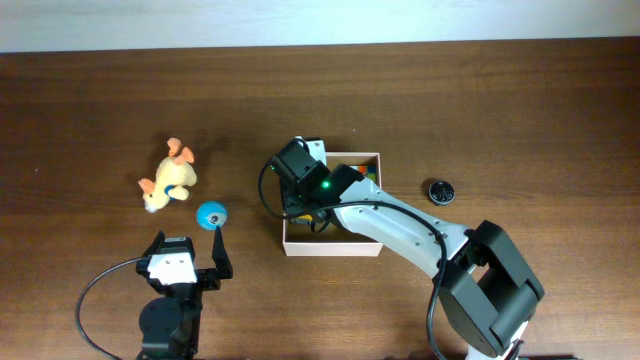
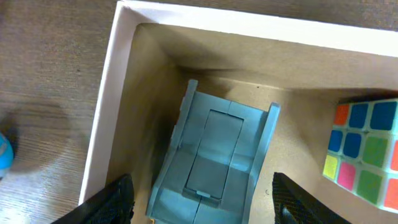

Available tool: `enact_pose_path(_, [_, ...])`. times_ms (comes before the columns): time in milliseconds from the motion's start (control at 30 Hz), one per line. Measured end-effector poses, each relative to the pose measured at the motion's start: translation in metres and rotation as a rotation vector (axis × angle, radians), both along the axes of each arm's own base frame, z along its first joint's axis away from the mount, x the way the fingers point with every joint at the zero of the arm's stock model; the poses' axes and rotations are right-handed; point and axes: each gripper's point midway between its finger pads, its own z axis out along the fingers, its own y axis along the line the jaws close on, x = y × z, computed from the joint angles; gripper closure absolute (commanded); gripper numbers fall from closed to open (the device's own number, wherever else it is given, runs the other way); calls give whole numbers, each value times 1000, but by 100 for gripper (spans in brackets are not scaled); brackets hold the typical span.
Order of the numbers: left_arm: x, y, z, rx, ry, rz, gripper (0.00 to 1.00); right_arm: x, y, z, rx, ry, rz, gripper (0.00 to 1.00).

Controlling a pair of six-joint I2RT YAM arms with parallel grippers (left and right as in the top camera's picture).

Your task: Pack container

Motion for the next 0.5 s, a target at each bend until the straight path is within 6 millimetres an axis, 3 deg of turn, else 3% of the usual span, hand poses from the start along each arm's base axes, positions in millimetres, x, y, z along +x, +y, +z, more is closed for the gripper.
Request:
enact_pose_path(233, [0, 0, 0, 0, 0, 0, 1, -4, -4, 6, -25, 4, 31, 34])
enact_pose_path(500, [0, 0, 0, 0, 0, 0, 1, -1, -4, 55, 20, -85, 56, 41])
